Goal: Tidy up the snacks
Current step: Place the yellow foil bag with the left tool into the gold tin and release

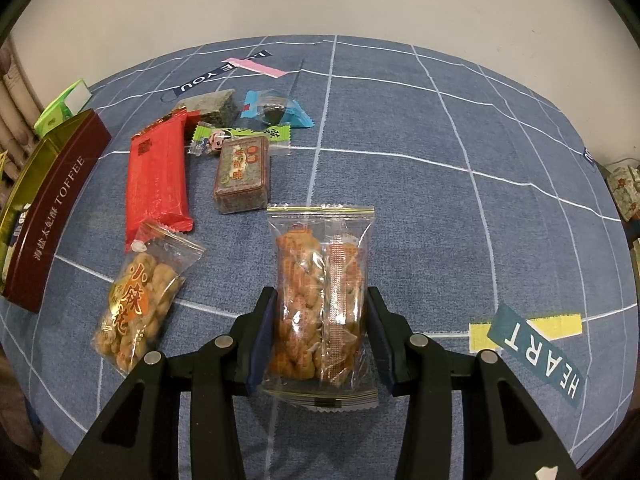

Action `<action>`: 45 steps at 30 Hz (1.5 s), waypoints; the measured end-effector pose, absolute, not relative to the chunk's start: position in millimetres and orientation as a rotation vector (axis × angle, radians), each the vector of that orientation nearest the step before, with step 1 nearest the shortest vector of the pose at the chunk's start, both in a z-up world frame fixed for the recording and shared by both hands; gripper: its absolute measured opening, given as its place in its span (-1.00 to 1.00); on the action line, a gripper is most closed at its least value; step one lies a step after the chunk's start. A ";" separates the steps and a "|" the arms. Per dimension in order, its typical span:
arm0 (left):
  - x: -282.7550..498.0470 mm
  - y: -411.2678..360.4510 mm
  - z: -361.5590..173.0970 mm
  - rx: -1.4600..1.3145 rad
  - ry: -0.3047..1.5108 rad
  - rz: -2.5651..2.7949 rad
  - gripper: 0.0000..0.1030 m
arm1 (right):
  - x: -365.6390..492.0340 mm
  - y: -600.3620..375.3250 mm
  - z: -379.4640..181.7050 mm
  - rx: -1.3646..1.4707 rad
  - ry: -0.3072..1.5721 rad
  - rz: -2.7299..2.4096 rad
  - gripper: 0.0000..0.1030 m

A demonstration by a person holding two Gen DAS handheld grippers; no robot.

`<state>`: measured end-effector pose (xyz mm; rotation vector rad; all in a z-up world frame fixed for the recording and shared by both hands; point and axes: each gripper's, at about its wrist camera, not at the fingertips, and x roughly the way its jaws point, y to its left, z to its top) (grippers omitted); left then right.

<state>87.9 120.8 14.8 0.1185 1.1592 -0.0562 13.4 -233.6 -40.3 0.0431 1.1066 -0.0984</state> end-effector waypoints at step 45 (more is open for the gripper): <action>71.4 165.9 -26.2 0.114 1.187 -0.007 0.26 | 17.5 -231.4 -39.4 0.061 1.142 -0.154 -0.28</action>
